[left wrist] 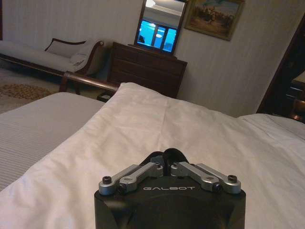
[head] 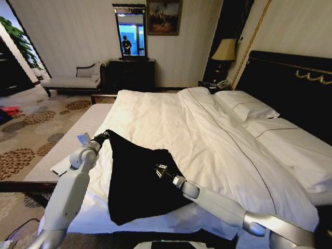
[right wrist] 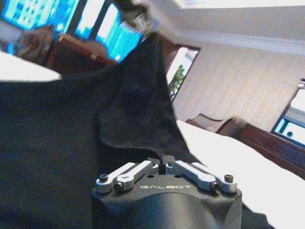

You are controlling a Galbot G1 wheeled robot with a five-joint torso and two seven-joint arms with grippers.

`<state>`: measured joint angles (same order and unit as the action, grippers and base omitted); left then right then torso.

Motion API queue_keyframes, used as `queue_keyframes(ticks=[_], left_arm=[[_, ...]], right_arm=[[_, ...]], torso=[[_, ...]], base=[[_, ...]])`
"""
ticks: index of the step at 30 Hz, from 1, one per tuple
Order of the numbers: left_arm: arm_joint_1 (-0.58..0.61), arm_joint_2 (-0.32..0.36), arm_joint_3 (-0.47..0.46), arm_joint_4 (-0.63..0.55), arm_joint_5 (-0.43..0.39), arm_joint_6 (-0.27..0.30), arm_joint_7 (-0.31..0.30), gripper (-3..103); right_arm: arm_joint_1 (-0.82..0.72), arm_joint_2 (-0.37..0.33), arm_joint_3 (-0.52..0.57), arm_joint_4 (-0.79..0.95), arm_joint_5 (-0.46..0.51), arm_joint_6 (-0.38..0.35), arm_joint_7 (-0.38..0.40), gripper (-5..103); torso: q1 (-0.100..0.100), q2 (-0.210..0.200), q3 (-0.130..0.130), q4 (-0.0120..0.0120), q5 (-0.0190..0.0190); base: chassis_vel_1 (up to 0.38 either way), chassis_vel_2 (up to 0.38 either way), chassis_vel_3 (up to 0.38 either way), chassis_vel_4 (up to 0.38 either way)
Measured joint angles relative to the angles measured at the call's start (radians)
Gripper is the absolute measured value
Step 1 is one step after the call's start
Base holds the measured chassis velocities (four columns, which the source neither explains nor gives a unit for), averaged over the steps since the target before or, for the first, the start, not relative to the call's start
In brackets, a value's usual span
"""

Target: Fold the clothes on the bed.

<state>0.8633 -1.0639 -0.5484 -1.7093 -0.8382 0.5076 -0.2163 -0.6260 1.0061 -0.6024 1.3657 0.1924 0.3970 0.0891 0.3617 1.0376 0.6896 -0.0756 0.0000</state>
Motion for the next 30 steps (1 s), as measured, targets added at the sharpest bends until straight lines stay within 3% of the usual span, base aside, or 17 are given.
queue_keyframes(ticks=[4,9,13,19,24,25,29,30], left_arm=[[0.024,0.007,-0.019,-0.033,-0.009,0.001,-0.003,2],[0.085,0.041,-0.094,-0.159,-0.059,0.005,-0.015,2],[0.136,0.099,-0.198,-0.297,-0.144,0.005,-0.048,2],[0.176,0.18,-0.305,-0.458,-0.251,0.006,-0.059,2],[0.301,0.273,-0.534,-0.643,-0.343,0.009,-0.022,2],[0.301,0.273,-0.534,-0.643,-0.343,0.009,-0.022,2],[0.43,0.315,-0.735,-0.737,-0.437,0.009,-0.005,2],[0.43,0.315,-0.735,-0.737,-0.437,0.009,-0.005,2]], right_arm=[[-0.007,-0.002,0.053,0.038,0.06,0.012,-0.006,1],[-0.011,-0.037,0.179,0.169,0.196,-0.003,-0.015,1],[-0.019,-0.109,0.302,0.355,0.321,-0.041,-0.017,1],[-0.073,-0.2,0.458,0.539,0.427,-0.08,-0.015,1],[-0.142,-0.333,0.625,0.741,0.557,-0.105,0.008,1],[-0.142,-0.333,0.625,0.741,0.557,-0.105,0.008,1],[-0.254,-0.415,0.764,0.874,0.626,-0.133,0.013,1],[-0.254,-0.415,0.764,0.874,0.626,-0.133,0.013,1]], torso=[[0.0,0.0,0.0,0.0,0.0],[0.0,0.0,0.0,0.0001,0.0],[0.0,0.0,0.0,0.0005,0.0],[0.0,0.0,0.0,-0.0003,0.0001],[0.0,0.0,0.0,0.0003,0.0003],[0.0,0.0,0.0,0.0003,0.0003],[0.0,0.0,0.0,0.0002,0.0],[0.0,0.0,0.0,0.0002,0.0]], base=[[0.0,0.0,0.0,0.0],[0.0,0.0,0.0,0.0],[0.0,0.0,0.0,0.0],[0.0,0.0,0.0,0.0],[0.0,0.0,0.0,0.0],[0.0,0.0,0.0,0.0],[0.0,0.0,0.0,0.0],[0.0,0.0,0.0,0.0]])
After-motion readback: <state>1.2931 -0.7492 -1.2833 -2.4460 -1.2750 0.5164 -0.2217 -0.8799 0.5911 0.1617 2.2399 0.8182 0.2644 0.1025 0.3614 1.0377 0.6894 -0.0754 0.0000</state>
